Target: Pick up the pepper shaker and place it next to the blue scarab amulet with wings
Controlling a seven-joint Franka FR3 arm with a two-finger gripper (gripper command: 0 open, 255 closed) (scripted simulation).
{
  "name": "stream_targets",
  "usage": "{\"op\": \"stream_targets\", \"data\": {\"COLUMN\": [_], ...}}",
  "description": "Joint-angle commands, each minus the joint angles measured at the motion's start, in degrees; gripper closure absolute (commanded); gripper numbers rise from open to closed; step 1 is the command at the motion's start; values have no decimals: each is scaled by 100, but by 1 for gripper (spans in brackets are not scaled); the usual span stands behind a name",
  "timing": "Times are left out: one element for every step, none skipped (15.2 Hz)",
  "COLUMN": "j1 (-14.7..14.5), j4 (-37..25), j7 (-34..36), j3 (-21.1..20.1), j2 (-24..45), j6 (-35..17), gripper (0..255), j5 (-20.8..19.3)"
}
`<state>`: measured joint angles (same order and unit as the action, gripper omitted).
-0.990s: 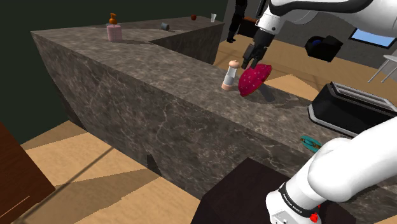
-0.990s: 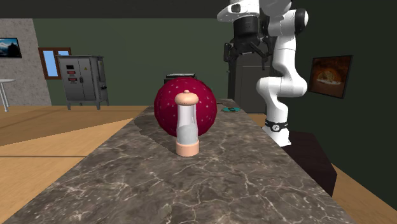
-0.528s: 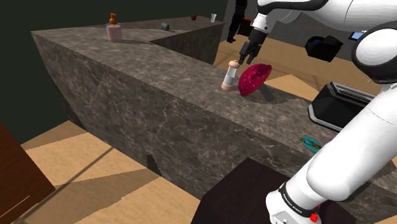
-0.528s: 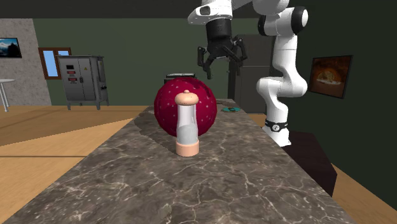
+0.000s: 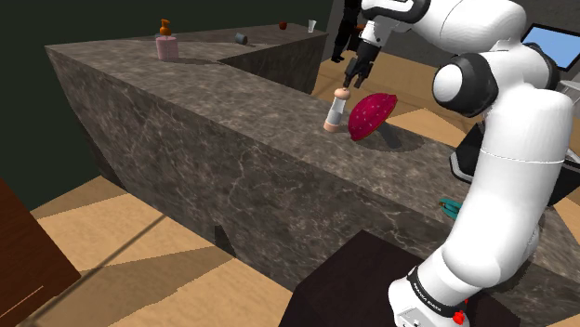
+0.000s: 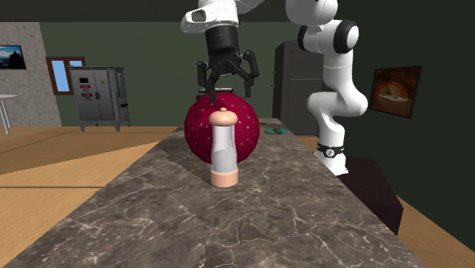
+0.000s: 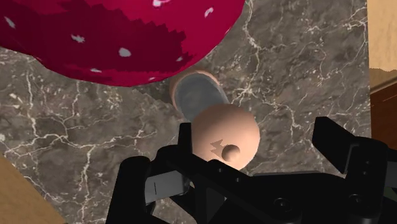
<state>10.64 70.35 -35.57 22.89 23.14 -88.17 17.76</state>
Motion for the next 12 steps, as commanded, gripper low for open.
{"op": "stream_targets", "data": {"j1": [240,213,183,154,127,101,76,52,39,39,39,39], "j4": [-727,-591,-460,-335,-215,-100,11,119,179,180,179,179], "j7": [-86,-92,-100,-108,-115,-122,-129,-136,-140,-140,-140,-140], "j3": [-22,-28,-30,-30,-30,-30,-31,-32,-33,-33,-33,-33], "j2": [520,481,447,416,388,363,341,321,310,309,310,310], "j6": [264,165,68,-26,-118,-208,-297,-384,-434,-434,-434,-434], "gripper": [0,0,0,0,0,0,0,0,0,0,0,0], "j5": [179,162,150,140,131,124,117,112,110,109,110,110]}}
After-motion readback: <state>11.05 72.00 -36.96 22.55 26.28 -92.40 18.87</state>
